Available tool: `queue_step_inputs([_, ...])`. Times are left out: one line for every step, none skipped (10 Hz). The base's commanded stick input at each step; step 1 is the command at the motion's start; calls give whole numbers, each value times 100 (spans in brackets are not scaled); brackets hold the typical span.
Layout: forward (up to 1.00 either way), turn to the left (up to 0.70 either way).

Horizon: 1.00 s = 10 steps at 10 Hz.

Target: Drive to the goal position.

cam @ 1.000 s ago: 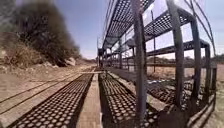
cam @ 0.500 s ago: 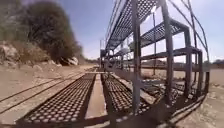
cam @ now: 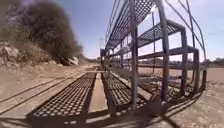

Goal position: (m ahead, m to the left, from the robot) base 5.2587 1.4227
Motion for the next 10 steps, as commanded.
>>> queue_step_inputs([30,0])
queue_step_inputs([57,0])
queue_step_inputs([70,0])
queue_step_inputs([70,0])
queue_step_inputs([70,35])
queue_step_inputs([70,35])
queue_step_inputs([66,33])
queue_step_inputs([64,32])
queue_step_inputs([63,31])
queue_step_inputs([62,31])
